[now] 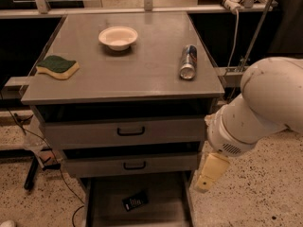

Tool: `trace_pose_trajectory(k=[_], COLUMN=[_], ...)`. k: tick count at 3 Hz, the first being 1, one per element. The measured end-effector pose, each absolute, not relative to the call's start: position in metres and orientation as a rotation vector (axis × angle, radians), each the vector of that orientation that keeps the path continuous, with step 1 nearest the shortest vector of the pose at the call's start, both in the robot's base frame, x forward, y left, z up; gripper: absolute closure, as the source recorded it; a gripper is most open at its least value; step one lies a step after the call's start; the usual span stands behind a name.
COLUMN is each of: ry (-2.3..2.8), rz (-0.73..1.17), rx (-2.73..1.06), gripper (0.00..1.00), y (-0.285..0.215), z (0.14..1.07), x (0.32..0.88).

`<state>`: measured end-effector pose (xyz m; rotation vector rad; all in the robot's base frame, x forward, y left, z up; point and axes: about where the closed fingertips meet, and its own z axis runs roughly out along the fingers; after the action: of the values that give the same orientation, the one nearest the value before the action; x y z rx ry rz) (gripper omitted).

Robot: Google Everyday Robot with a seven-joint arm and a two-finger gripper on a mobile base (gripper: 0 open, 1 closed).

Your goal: Pick rxbar chocolate from bottom drawer and place on counter

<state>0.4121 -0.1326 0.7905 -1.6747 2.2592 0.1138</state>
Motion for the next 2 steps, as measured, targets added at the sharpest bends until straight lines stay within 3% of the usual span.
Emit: trace_pose_trajectory(k=[2], ry=[2.237], rz=[0.249], rx=[-1.652], gripper=[0.0], y=[-0.077], z=[0.715], x=[0.398])
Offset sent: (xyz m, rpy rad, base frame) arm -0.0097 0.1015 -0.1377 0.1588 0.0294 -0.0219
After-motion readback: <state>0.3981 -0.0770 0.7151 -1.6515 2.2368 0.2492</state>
